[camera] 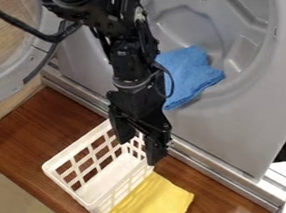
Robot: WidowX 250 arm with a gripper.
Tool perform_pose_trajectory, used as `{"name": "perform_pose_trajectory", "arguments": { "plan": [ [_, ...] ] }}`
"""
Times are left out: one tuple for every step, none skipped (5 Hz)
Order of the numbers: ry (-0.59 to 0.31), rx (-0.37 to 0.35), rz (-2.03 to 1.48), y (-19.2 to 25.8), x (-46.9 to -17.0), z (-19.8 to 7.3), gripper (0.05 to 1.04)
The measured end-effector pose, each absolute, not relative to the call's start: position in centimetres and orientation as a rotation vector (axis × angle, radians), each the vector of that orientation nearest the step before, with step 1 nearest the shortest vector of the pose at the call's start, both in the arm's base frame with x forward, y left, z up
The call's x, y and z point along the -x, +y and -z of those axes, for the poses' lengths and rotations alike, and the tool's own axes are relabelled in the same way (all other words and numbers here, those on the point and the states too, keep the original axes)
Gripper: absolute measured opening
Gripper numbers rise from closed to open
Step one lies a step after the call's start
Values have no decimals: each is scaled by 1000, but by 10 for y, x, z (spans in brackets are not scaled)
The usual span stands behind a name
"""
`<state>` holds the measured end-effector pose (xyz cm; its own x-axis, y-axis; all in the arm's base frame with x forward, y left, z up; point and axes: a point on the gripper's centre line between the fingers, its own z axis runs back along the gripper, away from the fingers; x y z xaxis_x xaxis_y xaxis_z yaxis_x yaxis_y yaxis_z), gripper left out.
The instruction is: Move the white busket to the left of the yellow cloth
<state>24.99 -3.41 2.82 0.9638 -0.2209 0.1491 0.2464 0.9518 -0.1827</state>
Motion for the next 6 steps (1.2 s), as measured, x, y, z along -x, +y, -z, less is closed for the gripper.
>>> {"name": "perform_pose_trajectory", "arguments": {
  "plan": [
    [-106, 207, 229, -35, -246, -22, 1000],
    [-127, 205, 248, -46, -244, -18, 1000],
    [-97, 139, 273, -55, -241, -7, 1000],
    [-61, 43, 267, -58, -241, 12, 1000],
    [-42, -46, 231, -49, -242, 26, 1000],
    [-29, -73, 229, -45, -245, 34, 940]
  ]
}}
